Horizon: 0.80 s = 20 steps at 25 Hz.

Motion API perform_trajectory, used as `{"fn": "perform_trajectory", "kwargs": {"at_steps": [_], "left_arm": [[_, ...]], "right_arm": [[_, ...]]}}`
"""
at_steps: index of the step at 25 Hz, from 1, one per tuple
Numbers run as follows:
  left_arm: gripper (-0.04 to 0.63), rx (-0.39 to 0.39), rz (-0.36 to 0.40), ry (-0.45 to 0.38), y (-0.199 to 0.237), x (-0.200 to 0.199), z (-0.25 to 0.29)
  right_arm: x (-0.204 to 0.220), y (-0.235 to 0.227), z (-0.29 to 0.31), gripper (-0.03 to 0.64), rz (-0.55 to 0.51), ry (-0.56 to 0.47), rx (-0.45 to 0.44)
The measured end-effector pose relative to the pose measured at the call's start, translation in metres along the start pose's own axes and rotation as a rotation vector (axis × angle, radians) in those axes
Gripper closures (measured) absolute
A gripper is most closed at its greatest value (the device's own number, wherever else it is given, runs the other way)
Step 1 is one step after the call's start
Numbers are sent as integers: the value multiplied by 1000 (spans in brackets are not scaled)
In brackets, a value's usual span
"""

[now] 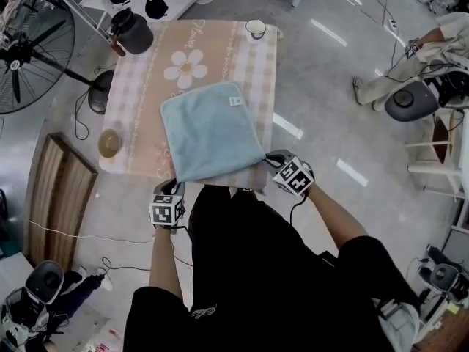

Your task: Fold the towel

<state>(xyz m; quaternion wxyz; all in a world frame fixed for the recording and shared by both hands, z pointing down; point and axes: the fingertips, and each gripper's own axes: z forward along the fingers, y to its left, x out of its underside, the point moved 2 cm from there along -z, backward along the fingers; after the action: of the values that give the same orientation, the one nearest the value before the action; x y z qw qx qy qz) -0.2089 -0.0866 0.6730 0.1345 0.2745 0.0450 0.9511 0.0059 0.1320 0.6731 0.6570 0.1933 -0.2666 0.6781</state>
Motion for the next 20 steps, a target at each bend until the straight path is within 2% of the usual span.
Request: {"fn": "perform_trajectory", "kwargs": {"at_steps": [5,12,20], "left_arm": [[506,9,9,-23,18,-34,1],[506,67,-54,-65,58,-103,8],[506,99,-23,-64,112,-177,42]], "right_arm": [[-40,-22,0,586,7,-48,43],[-106,-70,6,589,8,-90,133],[-165,-129,34,591,67,-69,232]]}}
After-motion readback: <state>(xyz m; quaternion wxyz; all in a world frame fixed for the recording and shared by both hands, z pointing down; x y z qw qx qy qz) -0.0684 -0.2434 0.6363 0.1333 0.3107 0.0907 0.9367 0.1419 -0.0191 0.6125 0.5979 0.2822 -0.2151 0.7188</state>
